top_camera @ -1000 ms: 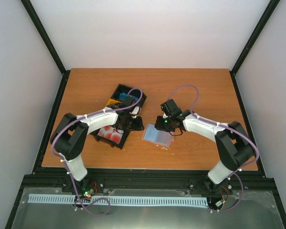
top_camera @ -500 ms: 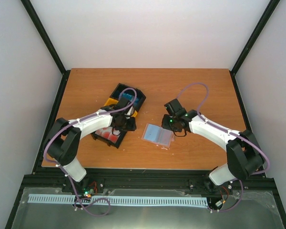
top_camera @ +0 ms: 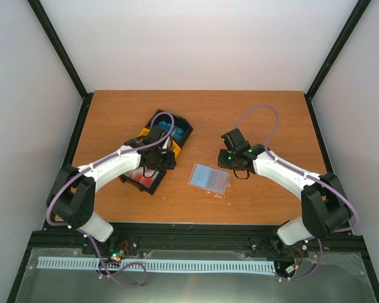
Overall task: Put the credit cards into the card holder
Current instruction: Adjust the storage box at the center of the board.
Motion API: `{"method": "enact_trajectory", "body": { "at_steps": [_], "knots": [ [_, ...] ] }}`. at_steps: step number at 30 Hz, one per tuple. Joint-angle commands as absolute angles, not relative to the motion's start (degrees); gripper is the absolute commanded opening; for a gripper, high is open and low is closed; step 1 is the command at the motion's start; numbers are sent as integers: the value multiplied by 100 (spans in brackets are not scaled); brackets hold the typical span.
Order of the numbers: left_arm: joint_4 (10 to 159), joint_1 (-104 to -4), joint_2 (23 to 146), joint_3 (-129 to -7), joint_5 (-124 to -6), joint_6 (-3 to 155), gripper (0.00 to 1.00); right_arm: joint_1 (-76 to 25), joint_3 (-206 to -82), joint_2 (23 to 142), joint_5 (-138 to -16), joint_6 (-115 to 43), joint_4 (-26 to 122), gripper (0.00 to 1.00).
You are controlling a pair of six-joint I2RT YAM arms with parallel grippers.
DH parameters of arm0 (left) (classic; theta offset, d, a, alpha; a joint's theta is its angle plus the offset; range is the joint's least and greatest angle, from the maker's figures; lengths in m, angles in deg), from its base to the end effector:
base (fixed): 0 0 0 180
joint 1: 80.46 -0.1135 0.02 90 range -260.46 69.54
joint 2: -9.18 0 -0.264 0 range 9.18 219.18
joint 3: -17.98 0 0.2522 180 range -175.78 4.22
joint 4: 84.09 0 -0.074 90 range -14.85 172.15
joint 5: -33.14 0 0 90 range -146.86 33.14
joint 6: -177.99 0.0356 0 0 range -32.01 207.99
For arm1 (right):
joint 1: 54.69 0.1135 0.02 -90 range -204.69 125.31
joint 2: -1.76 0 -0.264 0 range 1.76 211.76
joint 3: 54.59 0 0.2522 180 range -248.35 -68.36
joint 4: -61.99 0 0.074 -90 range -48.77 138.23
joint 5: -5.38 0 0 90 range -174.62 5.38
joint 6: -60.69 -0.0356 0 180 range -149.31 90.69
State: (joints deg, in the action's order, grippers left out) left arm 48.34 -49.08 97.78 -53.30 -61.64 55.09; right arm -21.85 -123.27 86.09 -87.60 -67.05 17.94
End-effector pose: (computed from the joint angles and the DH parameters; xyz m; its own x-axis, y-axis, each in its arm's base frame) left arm 0.2552 -0.1591 0.2032 -0.9473 -0.0562 -0.3153 0.0411 0.9550 -0.2939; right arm 0.2464 0.1568 0.2136 -0.8916 0.1520 -0.4265 0.0332 0.9614 0.2733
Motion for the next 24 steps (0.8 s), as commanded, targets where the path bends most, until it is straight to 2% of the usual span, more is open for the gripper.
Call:
{"method": "enact_trajectory", "body": {
  "at_steps": [1,4,12,19,24],
  "knots": [
    [5100,-4963,9759,-6035,-6479,6074,54,-2256,-12365,8429,-8824,-6361,2081,30],
    [4957,-5120,10230,-6546,-6181,6077,61,-2302,-12340,8465,-8803,-6318,2223,30],
    [4525,-5444,11242,-7626,-6112,6265,64,-2414,-12298,8605,-8752,-6309,2384,30],
    [4570,-5444,11645,-7588,-6910,6848,63,-2508,-12297,8640,-8773,-6242,2414,30],
    [4552,-5444,11895,-7588,-6941,7024,63,-2592,-12302,8681,-8688,-6150,2411,30]
  ]
}}
